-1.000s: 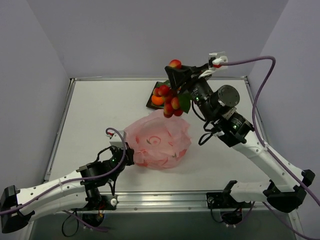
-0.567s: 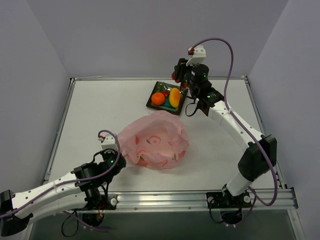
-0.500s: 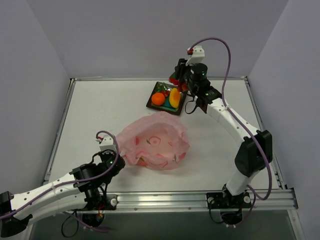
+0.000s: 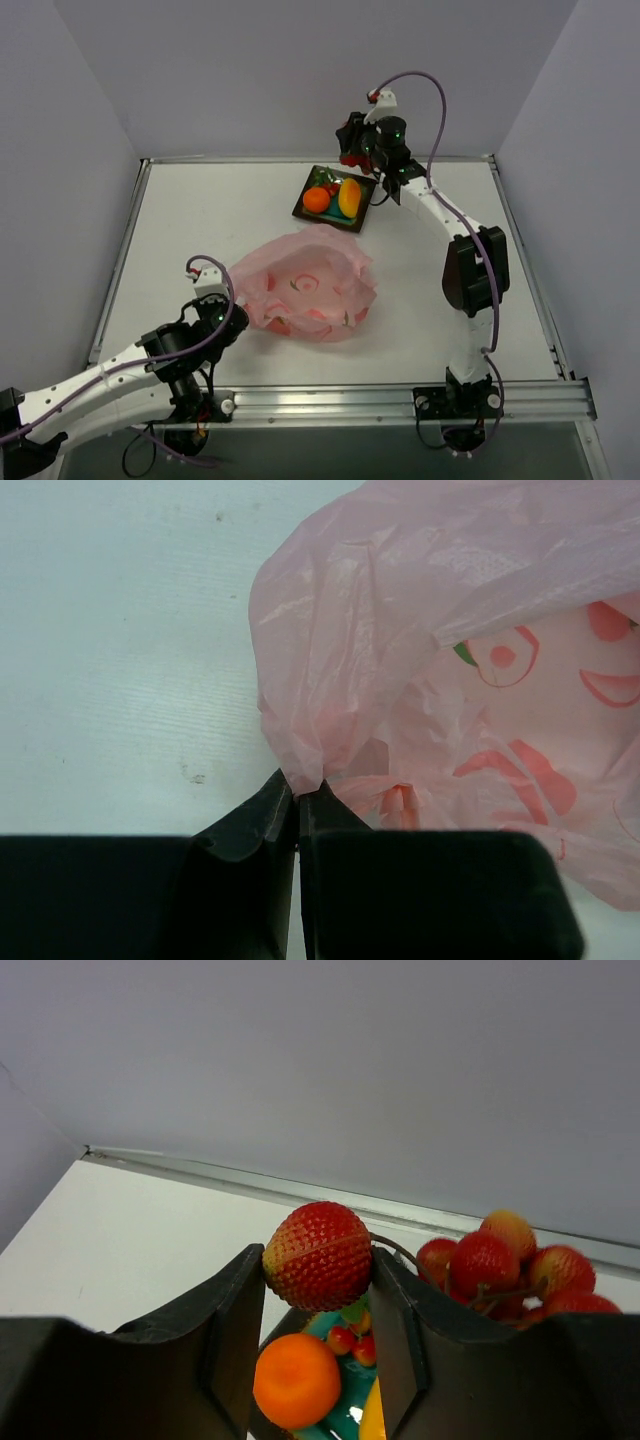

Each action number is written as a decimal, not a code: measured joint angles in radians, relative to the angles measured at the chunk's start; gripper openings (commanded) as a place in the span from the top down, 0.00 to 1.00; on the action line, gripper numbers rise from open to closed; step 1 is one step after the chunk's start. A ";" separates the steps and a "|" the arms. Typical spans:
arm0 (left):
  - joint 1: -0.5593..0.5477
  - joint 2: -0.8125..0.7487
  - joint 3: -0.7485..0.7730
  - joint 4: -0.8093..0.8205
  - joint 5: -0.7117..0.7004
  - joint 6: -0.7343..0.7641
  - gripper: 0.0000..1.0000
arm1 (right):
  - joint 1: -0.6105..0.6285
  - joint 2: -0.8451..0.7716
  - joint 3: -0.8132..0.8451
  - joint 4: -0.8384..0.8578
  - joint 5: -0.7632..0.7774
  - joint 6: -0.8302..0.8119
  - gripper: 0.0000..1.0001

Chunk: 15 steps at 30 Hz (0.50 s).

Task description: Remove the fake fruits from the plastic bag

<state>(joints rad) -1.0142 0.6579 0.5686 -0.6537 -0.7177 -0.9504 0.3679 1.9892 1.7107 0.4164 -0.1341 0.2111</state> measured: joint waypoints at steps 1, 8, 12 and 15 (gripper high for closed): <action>0.002 0.013 0.002 0.002 0.001 0.000 0.98 | 0.000 0.011 0.010 0.005 -0.016 0.006 0.98; 0.013 0.055 0.002 0.005 0.010 -0.007 0.98 | 0.026 0.039 0.082 -0.003 -0.066 0.003 0.97; 0.021 0.051 0.002 0.004 0.013 -0.010 0.98 | 0.050 0.073 0.202 -0.009 -0.072 -0.020 0.97; 0.022 0.051 0.002 0.004 0.014 -0.012 0.98 | 0.060 0.132 0.300 -0.011 -0.092 -0.026 0.97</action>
<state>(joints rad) -0.9924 0.7086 0.5709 -0.6498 -0.7036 -0.9627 0.4274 2.1212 2.0109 0.4049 -0.2260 0.1848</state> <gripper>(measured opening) 0.026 0.375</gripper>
